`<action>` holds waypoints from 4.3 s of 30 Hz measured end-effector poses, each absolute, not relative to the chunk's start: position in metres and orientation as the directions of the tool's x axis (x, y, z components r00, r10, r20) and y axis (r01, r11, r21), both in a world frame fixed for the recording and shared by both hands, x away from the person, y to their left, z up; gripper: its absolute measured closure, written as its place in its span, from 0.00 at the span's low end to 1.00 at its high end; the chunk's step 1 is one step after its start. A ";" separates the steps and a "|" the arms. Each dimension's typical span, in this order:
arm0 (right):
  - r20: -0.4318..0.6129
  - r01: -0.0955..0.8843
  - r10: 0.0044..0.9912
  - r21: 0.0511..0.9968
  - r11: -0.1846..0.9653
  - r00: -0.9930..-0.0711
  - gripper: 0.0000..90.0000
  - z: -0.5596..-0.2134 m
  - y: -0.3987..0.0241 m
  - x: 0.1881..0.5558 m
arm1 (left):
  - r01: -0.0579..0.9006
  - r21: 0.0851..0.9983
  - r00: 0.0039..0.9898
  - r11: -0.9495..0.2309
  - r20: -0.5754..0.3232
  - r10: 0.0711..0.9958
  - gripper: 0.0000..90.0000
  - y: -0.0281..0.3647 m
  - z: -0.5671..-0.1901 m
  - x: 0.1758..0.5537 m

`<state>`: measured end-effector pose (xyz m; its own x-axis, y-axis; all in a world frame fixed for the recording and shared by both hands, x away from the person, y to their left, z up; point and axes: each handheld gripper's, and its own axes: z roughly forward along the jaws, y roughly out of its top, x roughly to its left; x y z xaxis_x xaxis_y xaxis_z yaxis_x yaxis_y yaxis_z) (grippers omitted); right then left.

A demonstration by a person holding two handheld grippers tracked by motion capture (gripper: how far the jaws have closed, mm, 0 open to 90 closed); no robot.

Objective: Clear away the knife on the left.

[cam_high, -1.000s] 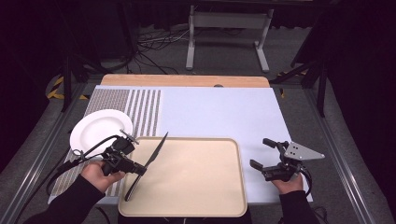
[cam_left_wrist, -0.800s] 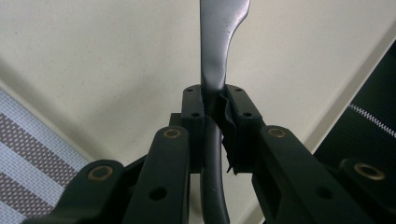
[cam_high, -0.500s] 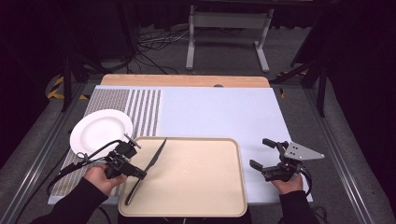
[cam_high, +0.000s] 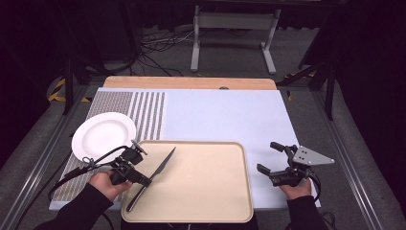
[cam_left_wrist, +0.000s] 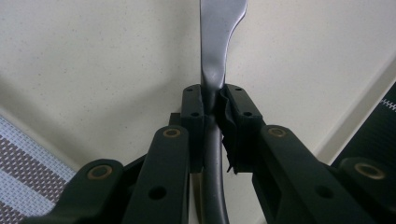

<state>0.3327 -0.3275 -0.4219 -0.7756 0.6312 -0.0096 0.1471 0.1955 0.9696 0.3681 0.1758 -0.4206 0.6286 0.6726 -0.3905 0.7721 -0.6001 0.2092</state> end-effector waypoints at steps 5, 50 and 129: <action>-0.010 0.148 0.632 0.969 0.196 -0.775 0.05 -0.422 -0.327 0.333 | 0.770 0.195 0.629 -0.607 -0.386 0.675 0.88 0.175 -0.424 0.368; -0.008 0.152 0.639 0.969 0.195 -0.770 0.05 -0.424 -0.331 0.333 | 0.262 0.645 0.936 -0.718 0.012 0.352 1.00 0.125 -0.435 0.378; 0.006 0.175 0.628 0.962 0.208 -0.778 0.06 -0.425 -0.327 0.338 | 0.341 0.504 0.896 -0.794 0.083 0.437 0.92 0.165 -0.430 0.384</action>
